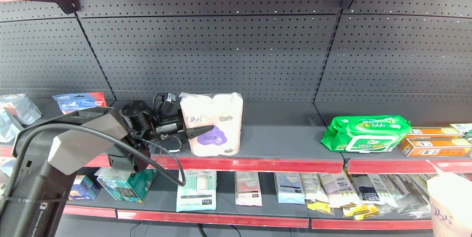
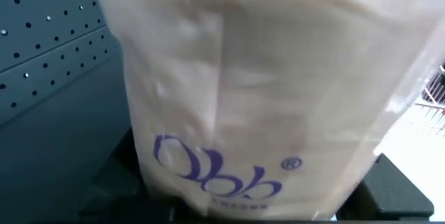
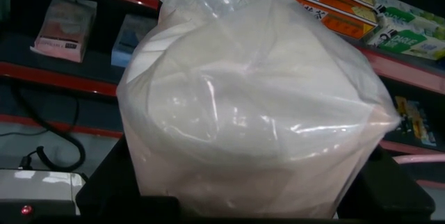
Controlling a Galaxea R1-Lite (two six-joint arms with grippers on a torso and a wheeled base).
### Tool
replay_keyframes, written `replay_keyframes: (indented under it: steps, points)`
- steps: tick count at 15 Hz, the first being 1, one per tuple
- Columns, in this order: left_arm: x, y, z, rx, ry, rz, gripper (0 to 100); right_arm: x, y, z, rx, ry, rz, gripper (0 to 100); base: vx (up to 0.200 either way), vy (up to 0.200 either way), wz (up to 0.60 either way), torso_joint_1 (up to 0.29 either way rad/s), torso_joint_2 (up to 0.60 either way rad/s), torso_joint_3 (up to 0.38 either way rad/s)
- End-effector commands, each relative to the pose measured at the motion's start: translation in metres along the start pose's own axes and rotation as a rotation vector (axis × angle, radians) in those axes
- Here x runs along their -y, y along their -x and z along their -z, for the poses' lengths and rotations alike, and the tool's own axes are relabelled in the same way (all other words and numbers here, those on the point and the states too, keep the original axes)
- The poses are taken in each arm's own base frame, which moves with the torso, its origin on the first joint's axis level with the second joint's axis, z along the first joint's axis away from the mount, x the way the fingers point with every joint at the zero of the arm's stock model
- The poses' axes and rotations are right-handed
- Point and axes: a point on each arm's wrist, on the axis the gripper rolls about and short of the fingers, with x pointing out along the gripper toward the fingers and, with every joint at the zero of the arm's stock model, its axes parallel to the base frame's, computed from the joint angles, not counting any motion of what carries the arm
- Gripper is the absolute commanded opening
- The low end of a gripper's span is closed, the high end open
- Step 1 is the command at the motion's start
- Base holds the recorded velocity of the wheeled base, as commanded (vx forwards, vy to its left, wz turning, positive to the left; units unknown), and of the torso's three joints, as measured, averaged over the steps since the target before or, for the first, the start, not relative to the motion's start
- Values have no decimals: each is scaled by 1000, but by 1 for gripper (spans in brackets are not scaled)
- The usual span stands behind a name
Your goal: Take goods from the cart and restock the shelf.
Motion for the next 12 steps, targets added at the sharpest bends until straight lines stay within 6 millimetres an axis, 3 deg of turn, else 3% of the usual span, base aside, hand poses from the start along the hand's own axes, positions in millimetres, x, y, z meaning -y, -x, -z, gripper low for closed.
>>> replay_keyframes:
  steps: [1,5,12]
  points:
    - [-3,-2,5,2,18,-3,0,0,0,0,-3,6,-1,0,0,0,0,0,0,0]
    - [-7,-9,-4,21,28,11,0,0,0,0,-3,12,-1,0,0,0,0,0,0,0]
    - [4,-4,0,-7,48,39,0,0,-1,0,-8,13,-3,0,0,0,0,0,0,0]
